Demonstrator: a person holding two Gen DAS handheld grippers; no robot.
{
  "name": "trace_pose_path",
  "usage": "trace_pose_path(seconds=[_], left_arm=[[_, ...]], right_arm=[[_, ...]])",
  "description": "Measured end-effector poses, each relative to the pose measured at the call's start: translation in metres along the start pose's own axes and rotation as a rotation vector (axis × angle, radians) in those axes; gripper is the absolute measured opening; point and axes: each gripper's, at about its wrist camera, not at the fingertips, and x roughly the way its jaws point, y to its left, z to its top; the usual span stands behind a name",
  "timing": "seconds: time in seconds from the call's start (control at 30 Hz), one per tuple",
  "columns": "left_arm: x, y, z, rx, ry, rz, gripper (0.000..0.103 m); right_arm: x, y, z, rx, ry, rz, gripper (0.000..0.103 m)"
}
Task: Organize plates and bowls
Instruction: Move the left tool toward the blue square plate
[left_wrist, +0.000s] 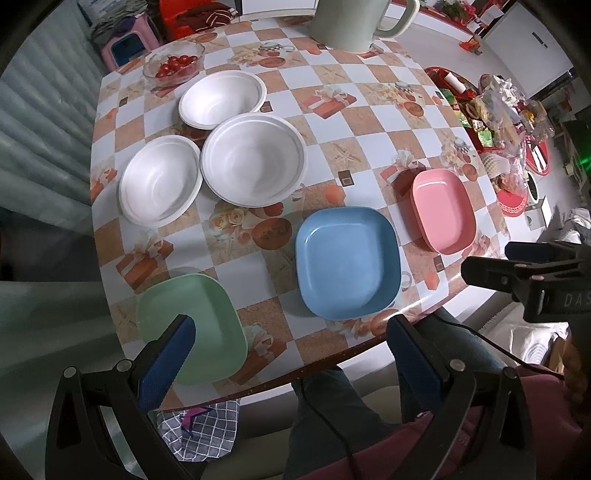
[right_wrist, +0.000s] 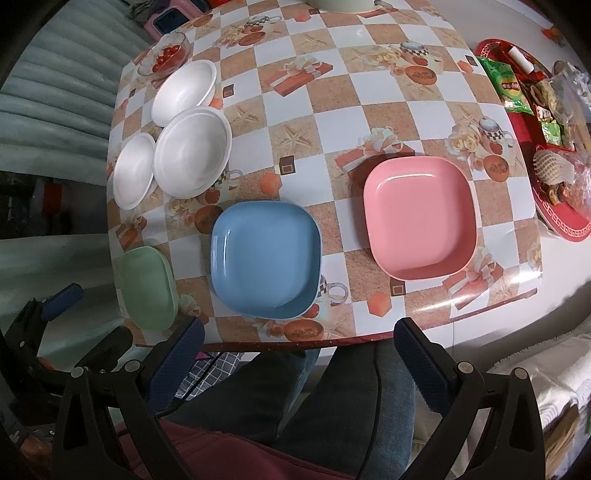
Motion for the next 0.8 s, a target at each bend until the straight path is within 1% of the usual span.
trace_pose_path(seconds=[0.07,0.13,0.2,0.23,0.27,0.33,0.37,0.43,0.47,0.53,0.57,0.6,0.67,0.8], left_arm=[[-0.0012,-0.0005,0.0008,-0.001,0.008,-0.003,0.103],[-0.0016,-0.0010,0.0013,0.000,0.017,0.002,0.103],[-0.0024,-0.0017,0.0015,0.005,0.010,0.009,0.103],[-0.0019,-0.0022,0.0021,0.007,0.019,0.017,0.103],[-0.0020,-0.0029,0.0023,0.010,0.015,0.021,0.103],[-0.0018,-0.0043,0.0032,0.015,0.014,0.024,0.103],[-0.0017,-0.0046,0.0037,0.016,0.014,0.023,0.103],[-0.0022,-0.0050,0.0035,0.014,-0.003,0.024,0.103],[-0.0018,-0.0048,0.0041,0.012,0.014,0.019,0.103],[-0.0005,-0.0049,0.0053,0.007,0.025,0.017,0.103],[-0.0012,-0.0050,0.0041,0.010,0.027,0.021,0.103],[-0.0011,-0.0047,0.0042,0.006,0.040,0.022,0.103],[-0.0008,-0.0035,0.0034,0.003,0.038,0.016,0.103],[0.0020,0.0018,0.0006,-0.013,0.055,-0.005,0.103]], right_arm=[[-0.0002,0.0002,-0.0003,0.003,0.006,-0.016,0.103],[-0.0010,-0.0022,-0.0003,0.007,0.006,-0.005,0.103],[-0.0016,-0.0015,-0.0012,0.007,-0.019,-0.002,0.103],[-0.0021,-0.0021,-0.0014,0.008,-0.025,0.008,0.103],[-0.0023,-0.0025,-0.0016,0.010,-0.026,0.022,0.103],[-0.0025,-0.0036,-0.0014,0.013,-0.022,0.022,0.103],[-0.0018,-0.0026,-0.0012,0.015,-0.004,0.017,0.103],[-0.0024,-0.0040,-0.0013,0.012,-0.016,0.020,0.103],[-0.0025,-0.0044,-0.0017,0.012,-0.020,0.021,0.103],[-0.0016,-0.0046,-0.0014,0.014,-0.002,0.020,0.103],[-0.0003,-0.0042,-0.0007,0.018,0.025,0.016,0.103],[0.0002,-0.0043,-0.0007,0.018,0.034,0.015,0.103],[0.0018,-0.0039,0.0002,0.021,0.066,0.013,0.103],[0.0053,-0.0028,-0.0006,0.019,0.066,0.024,0.103]])
